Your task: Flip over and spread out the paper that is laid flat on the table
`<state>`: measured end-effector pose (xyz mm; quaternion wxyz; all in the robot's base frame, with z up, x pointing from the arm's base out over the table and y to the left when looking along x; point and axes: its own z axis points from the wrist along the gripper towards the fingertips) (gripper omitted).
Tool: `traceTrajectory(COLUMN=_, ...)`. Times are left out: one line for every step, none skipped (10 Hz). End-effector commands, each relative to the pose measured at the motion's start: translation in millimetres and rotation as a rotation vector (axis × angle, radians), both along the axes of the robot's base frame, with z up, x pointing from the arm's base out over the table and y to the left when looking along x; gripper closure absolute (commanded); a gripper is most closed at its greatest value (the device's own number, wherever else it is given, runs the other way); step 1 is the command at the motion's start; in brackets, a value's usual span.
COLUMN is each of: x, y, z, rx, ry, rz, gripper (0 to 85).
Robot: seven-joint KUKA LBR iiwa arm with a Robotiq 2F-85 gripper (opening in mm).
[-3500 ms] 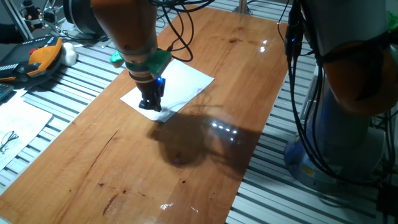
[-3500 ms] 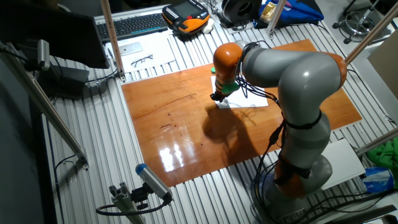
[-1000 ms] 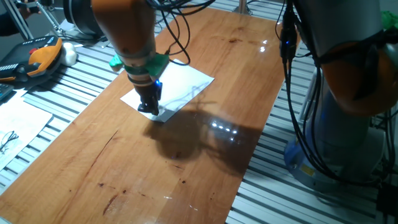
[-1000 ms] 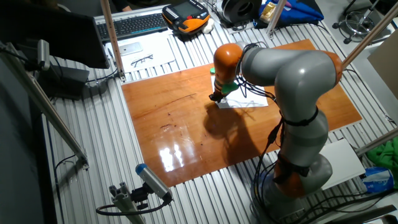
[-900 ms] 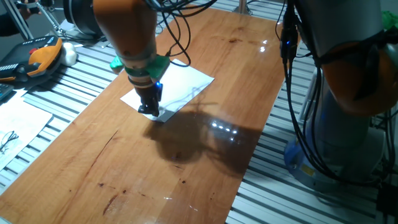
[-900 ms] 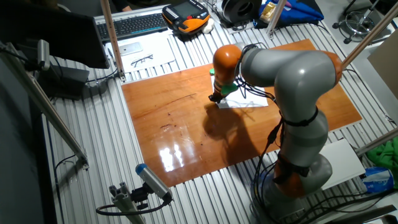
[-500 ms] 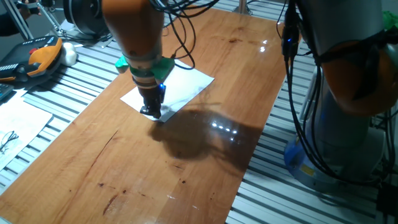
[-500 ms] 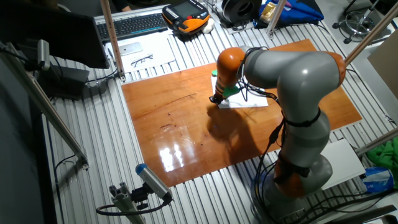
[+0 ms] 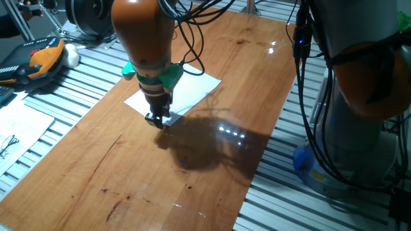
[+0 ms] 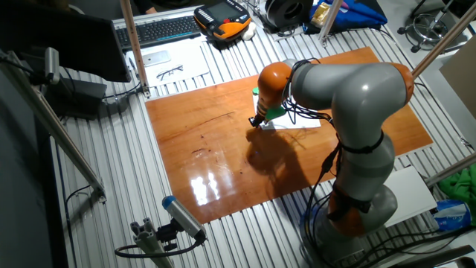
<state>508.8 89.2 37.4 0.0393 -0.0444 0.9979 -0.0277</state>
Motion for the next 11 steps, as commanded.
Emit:
traceTrajectory(x=-1.3, y=1.1, z=-3.9, rx=-0.002, ry=-0.004, rz=0.001, gripper=51.0)
traceTrajectory(x=-3.8, y=0.8, z=-8.4, rx=-0.002, ry=-0.010, rz=0.005, gripper=51.0)
traceTrajectory(x=-5.1, y=-0.4, z=-9.2, rx=-0.002, ry=-0.011, rz=0.006, gripper=51.0)
traceTrajectory(x=-5.5, y=-0.8, z=-8.0, rx=-0.004, ry=-0.010, rz=0.008, gripper=51.0)
traceTrajectory(x=-5.6, y=-1.2, z=-6.8, rx=-0.011, ry=-0.010, rz=0.009, gripper=51.0)
traceTrajectory(x=-5.5, y=-1.9, z=-6.5, rx=-0.015, ry=-0.010, rz=0.009, gripper=51.0)
traceTrajectory(x=-5.5, y=-3.5, z=-7.5, rx=-0.015, ry=-0.009, rz=0.012, gripper=51.0)
traceTrajectory(x=-5.9, y=-5.6, z=-8.9, rx=-0.013, ry=-0.009, rz=0.014, gripper=51.0)
traceTrajectory(x=-6.1, y=-6.6, z=-10.1, rx=-0.017, ry=-0.009, rz=0.015, gripper=51.0)
traceTrajectory(x=-6.5, y=-7.4, z=-10.7, rx=-0.015, ry=-0.009, rz=0.017, gripper=51.0)
traceTrajectory(x=-6.9, y=-6.9, z=-11.5, rx=-0.014, ry=-0.009, rz=0.015, gripper=51.0)
